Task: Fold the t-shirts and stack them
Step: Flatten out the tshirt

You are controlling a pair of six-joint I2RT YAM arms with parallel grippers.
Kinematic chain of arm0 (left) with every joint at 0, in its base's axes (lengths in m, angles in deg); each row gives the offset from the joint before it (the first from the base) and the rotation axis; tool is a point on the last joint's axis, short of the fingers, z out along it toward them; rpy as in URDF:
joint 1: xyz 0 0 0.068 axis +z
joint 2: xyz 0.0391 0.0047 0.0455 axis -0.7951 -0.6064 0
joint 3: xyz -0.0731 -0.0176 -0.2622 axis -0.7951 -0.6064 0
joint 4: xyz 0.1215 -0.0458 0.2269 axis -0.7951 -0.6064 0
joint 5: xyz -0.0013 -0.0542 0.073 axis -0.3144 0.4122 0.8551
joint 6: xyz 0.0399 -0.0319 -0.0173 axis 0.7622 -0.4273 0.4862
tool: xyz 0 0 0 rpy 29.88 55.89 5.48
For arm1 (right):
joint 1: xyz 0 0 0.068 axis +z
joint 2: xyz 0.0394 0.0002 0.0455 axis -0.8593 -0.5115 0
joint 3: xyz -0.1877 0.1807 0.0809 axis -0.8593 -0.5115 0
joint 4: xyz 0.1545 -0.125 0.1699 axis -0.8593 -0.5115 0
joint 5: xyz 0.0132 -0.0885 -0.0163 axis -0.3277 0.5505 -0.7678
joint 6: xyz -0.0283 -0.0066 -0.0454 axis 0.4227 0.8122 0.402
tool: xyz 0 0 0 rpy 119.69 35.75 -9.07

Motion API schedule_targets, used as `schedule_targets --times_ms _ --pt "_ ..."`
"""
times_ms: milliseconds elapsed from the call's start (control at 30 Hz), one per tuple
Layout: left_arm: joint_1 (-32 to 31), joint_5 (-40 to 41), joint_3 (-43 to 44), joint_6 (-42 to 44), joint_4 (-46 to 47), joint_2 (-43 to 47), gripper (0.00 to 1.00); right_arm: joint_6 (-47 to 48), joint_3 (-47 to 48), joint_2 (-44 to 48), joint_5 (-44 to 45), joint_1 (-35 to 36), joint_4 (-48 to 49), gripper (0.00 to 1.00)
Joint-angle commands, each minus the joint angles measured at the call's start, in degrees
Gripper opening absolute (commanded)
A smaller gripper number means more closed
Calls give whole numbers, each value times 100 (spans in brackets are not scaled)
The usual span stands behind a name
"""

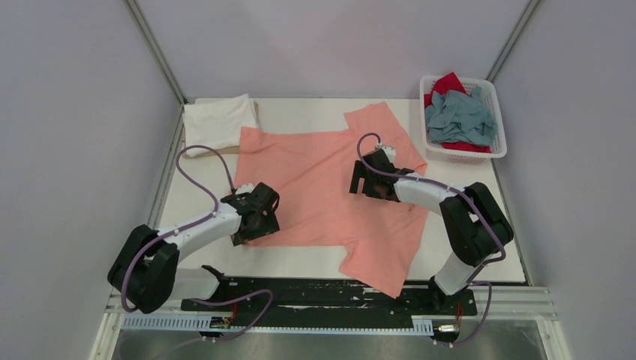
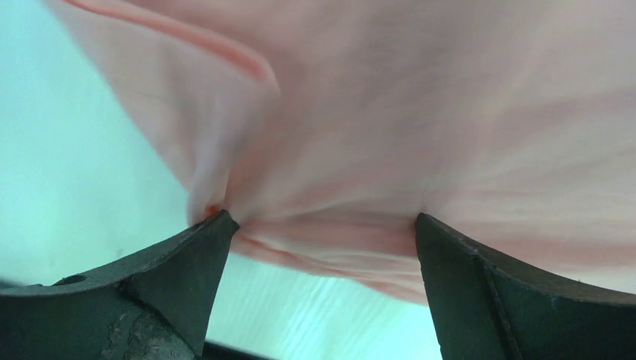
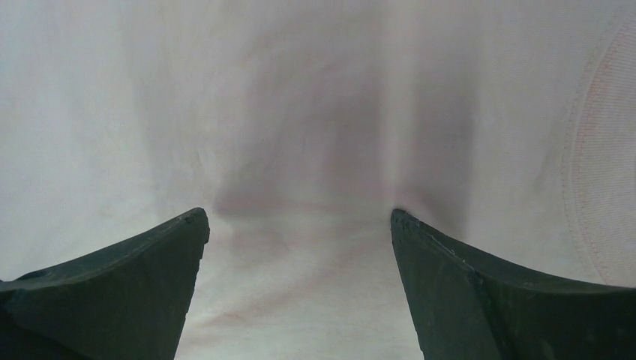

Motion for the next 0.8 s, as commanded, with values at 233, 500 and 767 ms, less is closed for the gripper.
schedule_targets --times_ms 233,500,767 --pt "-12 278 -637 -1861 -2545 2558 100 -156 -343 83 121 -184 -273 100" --pt "-4 1061 -768 -2827 -2927 3664 100 -75 -318 531 97 -158 -290 100" --pt "61 1350 -1328 -3781 -2187 3244 100 -52 -326 1565 248 -122 -712 100"
